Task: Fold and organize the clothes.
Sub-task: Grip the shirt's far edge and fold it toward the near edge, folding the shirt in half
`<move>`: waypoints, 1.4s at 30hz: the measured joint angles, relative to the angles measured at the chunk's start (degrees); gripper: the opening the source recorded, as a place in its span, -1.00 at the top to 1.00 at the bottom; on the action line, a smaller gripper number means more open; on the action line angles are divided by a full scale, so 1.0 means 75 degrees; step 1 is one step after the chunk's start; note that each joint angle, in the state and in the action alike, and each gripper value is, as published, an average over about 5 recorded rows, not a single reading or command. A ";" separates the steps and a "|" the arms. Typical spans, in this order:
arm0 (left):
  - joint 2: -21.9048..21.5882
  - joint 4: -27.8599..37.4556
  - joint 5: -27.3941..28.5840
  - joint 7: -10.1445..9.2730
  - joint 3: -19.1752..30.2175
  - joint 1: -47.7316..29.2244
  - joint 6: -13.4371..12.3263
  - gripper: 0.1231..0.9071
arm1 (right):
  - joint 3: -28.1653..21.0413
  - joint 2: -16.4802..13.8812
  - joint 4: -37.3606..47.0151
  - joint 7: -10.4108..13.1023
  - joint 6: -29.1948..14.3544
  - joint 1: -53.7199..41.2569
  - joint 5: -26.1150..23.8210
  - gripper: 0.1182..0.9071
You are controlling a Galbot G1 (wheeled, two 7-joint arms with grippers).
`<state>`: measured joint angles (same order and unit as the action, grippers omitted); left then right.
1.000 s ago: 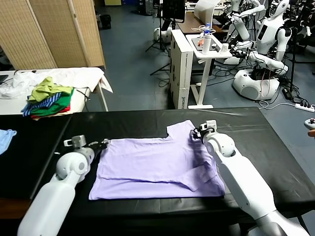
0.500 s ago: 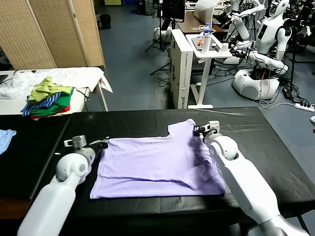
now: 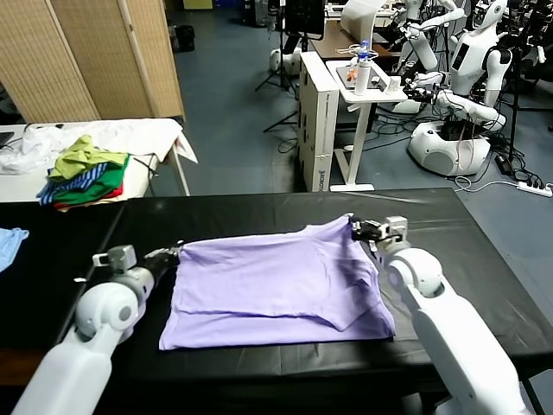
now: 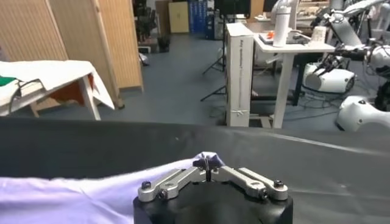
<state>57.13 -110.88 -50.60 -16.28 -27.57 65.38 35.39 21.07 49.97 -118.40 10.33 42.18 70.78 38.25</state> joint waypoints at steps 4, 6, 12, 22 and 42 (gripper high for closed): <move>0.0002 -0.0424 0.0067 -0.0008 -0.0198 0.0444 0.0000 0.78 | 0.0007 0.0002 -0.0059 0.0055 0.0001 0.0280 -0.0046 0.95; 0.0008 -0.0609 0.0078 -0.0031 -0.0285 0.0646 0.0013 0.78 | 0.0014 0.0001 -0.0061 0.0059 0.0001 0.0355 -0.0056 0.95; 0.0119 -0.1070 0.0251 -0.0046 -0.0558 0.1252 0.0053 0.78 | 0.0029 0.0009 -0.0051 0.0058 0.0001 0.0445 -0.0079 0.95; 0.0454 -0.1572 0.0834 0.0098 -0.0851 0.2410 0.0049 0.78 | 0.0215 -0.0034 -0.0223 -0.0156 0.0001 0.0637 0.0075 0.95; 0.0921 -0.2008 0.1589 0.0030 -0.0928 0.3576 0.0014 0.47 | 0.0545 0.0744 0.0366 0.0490 -0.0733 -0.0155 0.0406 0.31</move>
<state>64.04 -125.94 -38.68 -16.05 -34.53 92.20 35.50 25.16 55.56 -115.65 14.01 36.69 69.62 41.29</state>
